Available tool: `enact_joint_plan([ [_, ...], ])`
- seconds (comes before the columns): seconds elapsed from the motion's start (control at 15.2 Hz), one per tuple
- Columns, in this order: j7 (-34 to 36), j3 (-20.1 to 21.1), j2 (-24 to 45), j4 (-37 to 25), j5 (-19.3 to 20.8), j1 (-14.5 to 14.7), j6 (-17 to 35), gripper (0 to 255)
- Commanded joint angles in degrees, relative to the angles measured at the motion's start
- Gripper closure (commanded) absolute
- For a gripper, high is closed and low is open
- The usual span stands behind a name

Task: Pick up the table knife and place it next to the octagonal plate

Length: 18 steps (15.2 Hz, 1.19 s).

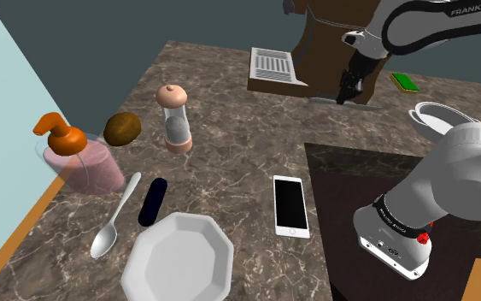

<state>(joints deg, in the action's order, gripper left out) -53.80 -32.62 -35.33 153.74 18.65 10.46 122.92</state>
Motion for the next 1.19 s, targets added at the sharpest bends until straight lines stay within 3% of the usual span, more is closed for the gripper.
enact_joint_plan([
  [0.0, 0.07, 0.62, -0.95, -1.1, -0.26, -0.05, -1.95, 255],
  [0.53, 0.25, 2.76, -3.49, -5.55, -1.44, 0.06, -8.92, 255],
  [1.12, 13.71, 15.39, -11.2, 1.85, -7.33, 4.26, -10.63, 255],
])
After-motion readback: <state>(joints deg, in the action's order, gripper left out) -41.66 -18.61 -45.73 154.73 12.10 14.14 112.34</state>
